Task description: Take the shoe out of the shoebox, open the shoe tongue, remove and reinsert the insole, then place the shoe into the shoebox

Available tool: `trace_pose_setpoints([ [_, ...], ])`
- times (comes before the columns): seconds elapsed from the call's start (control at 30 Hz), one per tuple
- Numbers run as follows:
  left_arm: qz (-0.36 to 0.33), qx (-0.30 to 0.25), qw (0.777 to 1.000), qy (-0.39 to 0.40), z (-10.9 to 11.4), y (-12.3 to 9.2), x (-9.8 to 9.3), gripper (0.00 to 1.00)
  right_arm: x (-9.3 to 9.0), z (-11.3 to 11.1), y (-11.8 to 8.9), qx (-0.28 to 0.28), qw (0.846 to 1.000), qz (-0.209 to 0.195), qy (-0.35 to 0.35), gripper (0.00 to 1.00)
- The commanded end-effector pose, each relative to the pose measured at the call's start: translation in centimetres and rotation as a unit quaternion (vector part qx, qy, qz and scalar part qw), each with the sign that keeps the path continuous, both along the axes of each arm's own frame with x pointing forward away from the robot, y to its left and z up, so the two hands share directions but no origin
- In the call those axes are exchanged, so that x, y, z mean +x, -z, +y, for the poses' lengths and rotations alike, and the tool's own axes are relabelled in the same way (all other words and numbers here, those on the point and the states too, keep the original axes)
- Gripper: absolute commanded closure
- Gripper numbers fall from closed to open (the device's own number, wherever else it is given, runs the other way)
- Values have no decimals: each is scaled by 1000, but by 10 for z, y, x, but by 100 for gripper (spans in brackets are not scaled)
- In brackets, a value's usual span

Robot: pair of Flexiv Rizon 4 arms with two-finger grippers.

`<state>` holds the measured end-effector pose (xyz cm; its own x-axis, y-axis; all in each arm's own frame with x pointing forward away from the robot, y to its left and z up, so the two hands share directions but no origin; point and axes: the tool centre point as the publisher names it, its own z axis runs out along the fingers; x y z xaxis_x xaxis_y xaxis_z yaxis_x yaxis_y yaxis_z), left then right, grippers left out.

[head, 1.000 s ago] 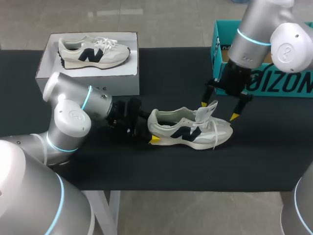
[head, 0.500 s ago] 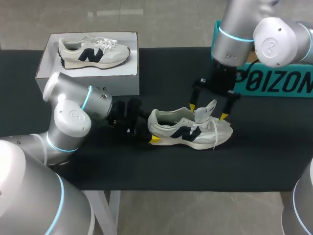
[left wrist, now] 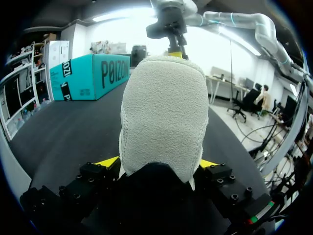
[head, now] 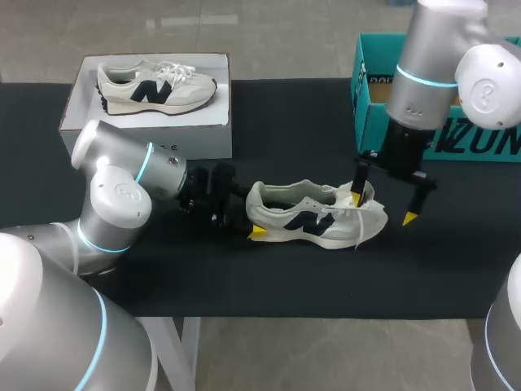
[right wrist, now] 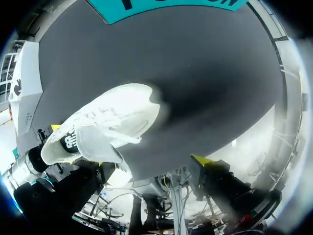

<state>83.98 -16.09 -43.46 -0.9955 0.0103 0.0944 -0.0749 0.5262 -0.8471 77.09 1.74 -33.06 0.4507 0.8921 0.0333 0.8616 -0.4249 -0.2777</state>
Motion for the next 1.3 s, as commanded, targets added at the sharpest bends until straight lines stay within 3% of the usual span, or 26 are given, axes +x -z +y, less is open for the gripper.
trace_pose_setpoints([
  [0.03, 0, 1, 1000, 0, 1, 1, 0, 100, 3, -6, 14, 21, 1000, 1, 5, 0],
  [0.23, 0, 1, 1000, 0, 1, 1, 0, 100, 10, -4, 9, 25, 1000, -5, 2, 0],
  [0.6, 0, 1, 1000, 0, 1, 1, 0, 100, 35, 36, -80, 61, 990, -120, -45, 0],
  [0.73, 0, 1, 1000, 0, 1, 1, 0, 100, 46, 63, -106, 73, 974, -167, -134, 0],
  [0.8, 0, 1, 1000, 0, 1, 1, 0, 100, 52, 78, -121, 142, 941, -200, -235, 0],
  [0.83, 0, 1, 1000, 0, 1, 1, 0, 100, 54, 83, -128, 149, 925, -218, -272, 0],
  [0.87, 0, 1, 1000, 0, 1, 1, 0, 100, 56, 88, -131, 209, 884, -233, -346, 0],
  [0.93, 0, 1, 1000, 0, 1, 1, 0, 100, 58, 99, -135, 303, 787, -220, -491, 0],
  [1.03, 0, 1, 1000, 0, 1, 1, 0, 100, 47, 112, -134, 389, 592, -160, -688, 0],
  [1.07, 0, 1, 1000, 0, 1, 1, 0, 100, 47, 112, -128, 382, 583, -117, -707, 0],
  [1.3, 0, 1, 1000, 0, 1, 1, 0, 100, 47, 112, -128, 382, 583, -117, -707, 0],
])
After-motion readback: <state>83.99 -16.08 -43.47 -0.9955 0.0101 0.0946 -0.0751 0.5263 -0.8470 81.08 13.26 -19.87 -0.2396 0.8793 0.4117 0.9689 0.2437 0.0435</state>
